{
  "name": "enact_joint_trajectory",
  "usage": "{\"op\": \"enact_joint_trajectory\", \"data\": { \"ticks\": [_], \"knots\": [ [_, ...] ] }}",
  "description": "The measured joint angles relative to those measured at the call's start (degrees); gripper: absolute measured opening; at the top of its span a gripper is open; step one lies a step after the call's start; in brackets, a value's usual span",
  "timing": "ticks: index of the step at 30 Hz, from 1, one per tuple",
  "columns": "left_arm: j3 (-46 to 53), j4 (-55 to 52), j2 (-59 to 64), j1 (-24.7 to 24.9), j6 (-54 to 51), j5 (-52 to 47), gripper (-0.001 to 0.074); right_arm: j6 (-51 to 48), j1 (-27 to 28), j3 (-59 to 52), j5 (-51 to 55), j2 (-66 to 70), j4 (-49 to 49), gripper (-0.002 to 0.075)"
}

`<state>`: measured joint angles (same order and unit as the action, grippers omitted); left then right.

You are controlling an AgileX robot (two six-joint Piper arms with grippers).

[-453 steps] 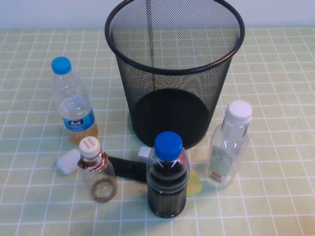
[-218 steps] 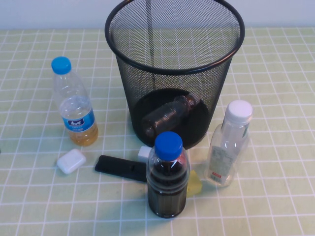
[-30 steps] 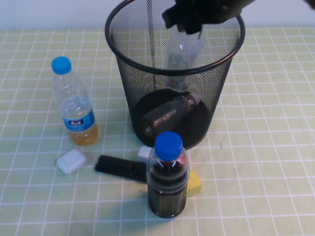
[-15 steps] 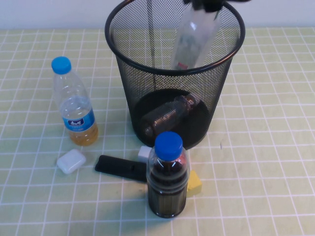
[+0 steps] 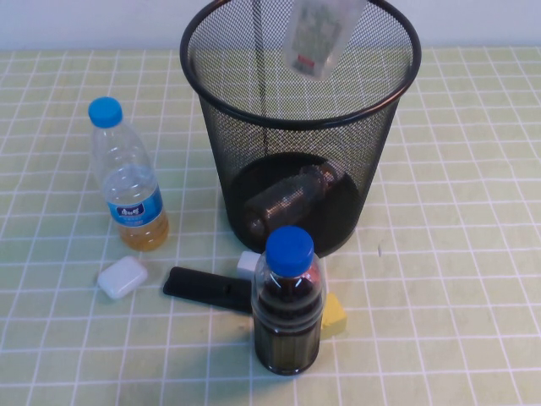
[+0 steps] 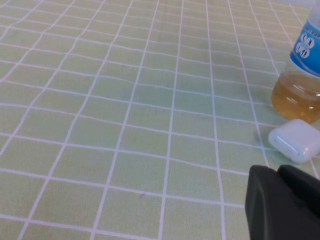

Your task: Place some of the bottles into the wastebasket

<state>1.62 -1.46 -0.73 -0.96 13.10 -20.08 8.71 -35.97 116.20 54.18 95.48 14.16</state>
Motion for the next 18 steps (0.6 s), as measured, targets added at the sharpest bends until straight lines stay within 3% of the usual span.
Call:
{"op": "enact_joint_trajectory", "data": {
  "ticks": [7, 12, 14, 18],
  "knots": [
    [0.0, 0.0, 0.0, 0.0, 0.1, 0.0, 0.0001, 0.0, 0.0, 0.0, 0.5, 1.2, -1.9, 0.0507],
    [0.0, 0.0, 0.0, 0.0, 0.1, 0.0, 0.0001, -1.7, 0.0, 0.0, 4.0, -0.4, -2.4, 0.0511],
    [0.0, 0.0, 0.0, 0.0, 0.1, 0.0, 0.0001, -3.1, 0.0, 0.0, 6.7, -2.0, -3.1, 0.0443],
    [0.0, 0.0, 0.0, 0.0, 0.1, 0.0, 0.0001, -5.9, 0.0, 0.0, 14.1, -6.5, -3.7, 0.0155]
  ]
}}
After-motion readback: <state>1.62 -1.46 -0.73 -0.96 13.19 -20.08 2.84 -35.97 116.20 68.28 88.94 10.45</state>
